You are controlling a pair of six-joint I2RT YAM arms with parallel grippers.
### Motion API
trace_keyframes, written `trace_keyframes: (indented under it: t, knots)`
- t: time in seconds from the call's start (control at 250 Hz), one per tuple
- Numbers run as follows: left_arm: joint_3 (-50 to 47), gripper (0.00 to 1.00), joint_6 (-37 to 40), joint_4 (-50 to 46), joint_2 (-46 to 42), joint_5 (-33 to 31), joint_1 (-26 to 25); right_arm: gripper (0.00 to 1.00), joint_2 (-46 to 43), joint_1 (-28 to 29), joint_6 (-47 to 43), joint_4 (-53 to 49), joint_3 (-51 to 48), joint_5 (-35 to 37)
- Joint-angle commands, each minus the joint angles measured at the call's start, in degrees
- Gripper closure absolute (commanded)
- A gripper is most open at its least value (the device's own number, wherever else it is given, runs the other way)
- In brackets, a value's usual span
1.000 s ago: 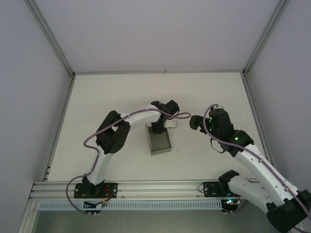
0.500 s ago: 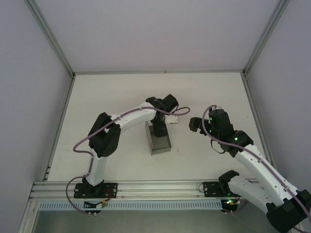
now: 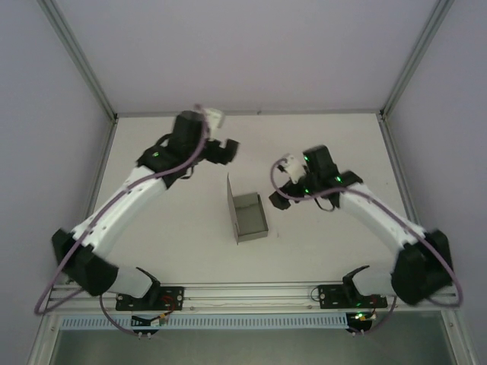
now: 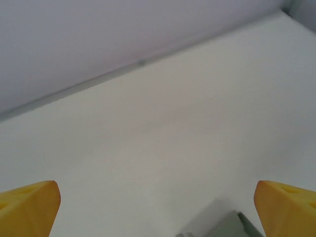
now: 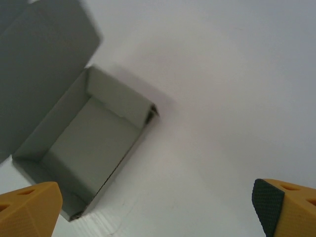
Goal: Assemble paper box
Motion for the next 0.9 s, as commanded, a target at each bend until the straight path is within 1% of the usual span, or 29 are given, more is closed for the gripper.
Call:
trace_keyframes:
  t: [0.0, 0.048, 0.1, 0.2, 0.267, 0.347, 0.415, 0.455, 0.511, 0.635, 0.731, 0.779, 0.85, 0.898]
  knots:
    - [-12.66, 0.0, -19.63, 0.61, -3.78, -3.42, 5.87, 0.05, 12.5, 0.75, -25.21, -7.7, 13.86, -12.83]
    - [-17.44, 0.0, -22.53, 0.2, -5.75, -5.1, 7.36, 0.1, 18.52, 1.33, -30.78, -14.54, 20.89, -13.79]
    - [-21.54, 0.0, -25.39, -0.87, -7.42, -6.7, 8.58, 0.11, 23.79, 2.39, -35.48, -20.04, 26.42, -12.93]
    - [-27.29, 0.0, -28.88, -2.35, -9.83, -8.85, 9.27, 0.12, 31.34, 4.47, -40.97, -23.88, 33.02, -9.18]
    - [-29.87, 0.0, -29.54, -2.29, -10.99, -9.76, 9.41, 0.14, 35.95, 5.74, -43.03, -26.36, 37.46, -6.48]
    - [-30.71, 0.0, -29.78, -3.29, -11.5, -10.25, 9.45, 0.15, 41.13, 6.59, -44.31, -30.28, 43.22, -5.94]
    - [-30.49, 0.0, -29.44, -4.09, -11.48, -10.48, 9.45, 0.2, 44.68, 7.17, -44.01, -32.45, 47.08, -5.3]
    - [-30.48, 0.0, -29.43, -4.45, -11.57, -10.83, 9.48, 0.21, 46.46, 7.68, -43.82, -32.73, 48.14, -4.82]
    - [-30.5, 0.0, -29.36, -4.71, -11.48, -11.96, 9.44, 0.29, 48.23, 8.5, -43.97, -32.69, 48.88, -3.66]
    - [-30.35, 0.0, -28.86, -5.34, -11.26, -13.05, 9.45, 0.33, 51.14, 9.79, -44.7, -32.89, 49.65, 0.18]
    - [-30.43, 0.0, -28.18, -5.25, -11.22, -12.57, 9.52, 0.46, 52.88, 9.84, -43.95, -33.68, 51.03, 1.25]
    - [-30.6, 0.0, -28.21, -5.09, -11.23, -12.6, 9.5, 0.54, 53.24, 9.86, -43.43, -33.08, 51.05, 1.23]
    - [-30.94, 0.0, -28.09, -4.72, -11.22, -12.58, 9.45, 0.6, 53.51, 9.96, -42.76, -31.91, 50.57, 0.53]
    - [-30.97, 0.0, -28.03, -4.68, -11.14, -12.45, 9.44, 0.67, 53.43, 10.0, -42.08, -31.11, 50.37, 0.33]
